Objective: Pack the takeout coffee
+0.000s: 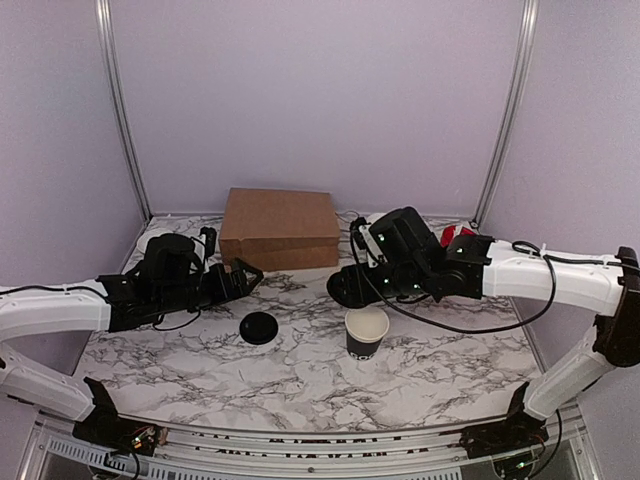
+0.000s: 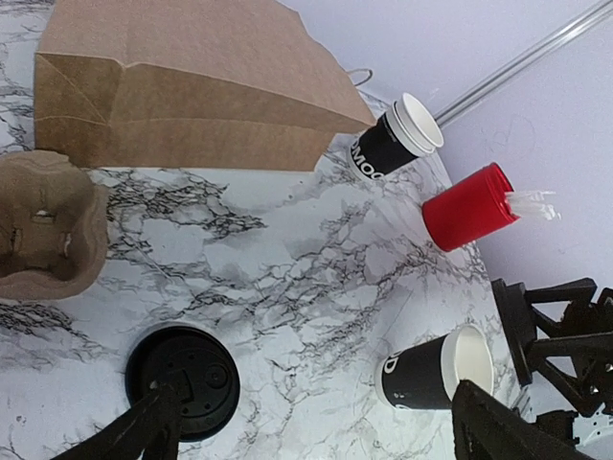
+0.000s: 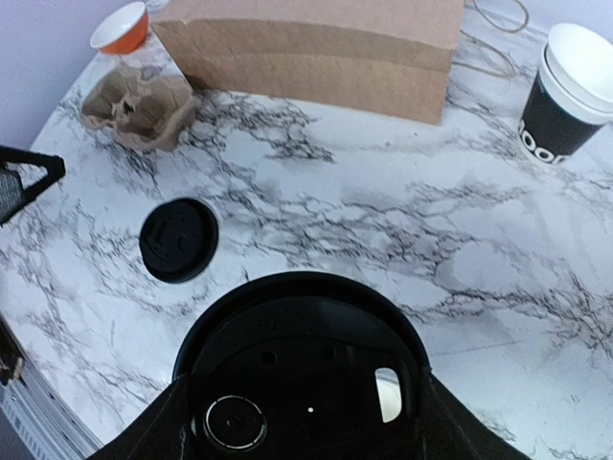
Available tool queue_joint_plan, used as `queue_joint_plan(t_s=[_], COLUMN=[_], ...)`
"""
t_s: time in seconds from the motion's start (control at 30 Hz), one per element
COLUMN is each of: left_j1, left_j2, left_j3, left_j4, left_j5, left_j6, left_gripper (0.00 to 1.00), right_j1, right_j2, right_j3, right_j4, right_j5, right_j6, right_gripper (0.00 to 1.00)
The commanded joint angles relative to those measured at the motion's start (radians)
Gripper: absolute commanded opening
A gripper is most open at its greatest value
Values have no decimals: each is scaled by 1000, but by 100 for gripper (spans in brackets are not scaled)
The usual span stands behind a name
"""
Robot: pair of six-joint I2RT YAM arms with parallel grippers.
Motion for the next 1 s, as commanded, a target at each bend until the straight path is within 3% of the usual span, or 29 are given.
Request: queue_joint_plan(t_s=[0.0,0.3,0.97], left_j1=[-52,-111,-137], left_j2=[74,188,232], left_j3=[78,151,171], left_j4=[-16,-13,-7], left_j5=[23,37,42], left_j6=[24,14,11], left_gripper=[99,99,99], right_j1=[47,115,122], right_j2=[-50,-14,-40], right_j3=[-31,-68,-121], right_j4=[-125,-176,-119], right_j5=[103,267,250], right_j6=[-19,16,56], right_gripper=[62,63,64])
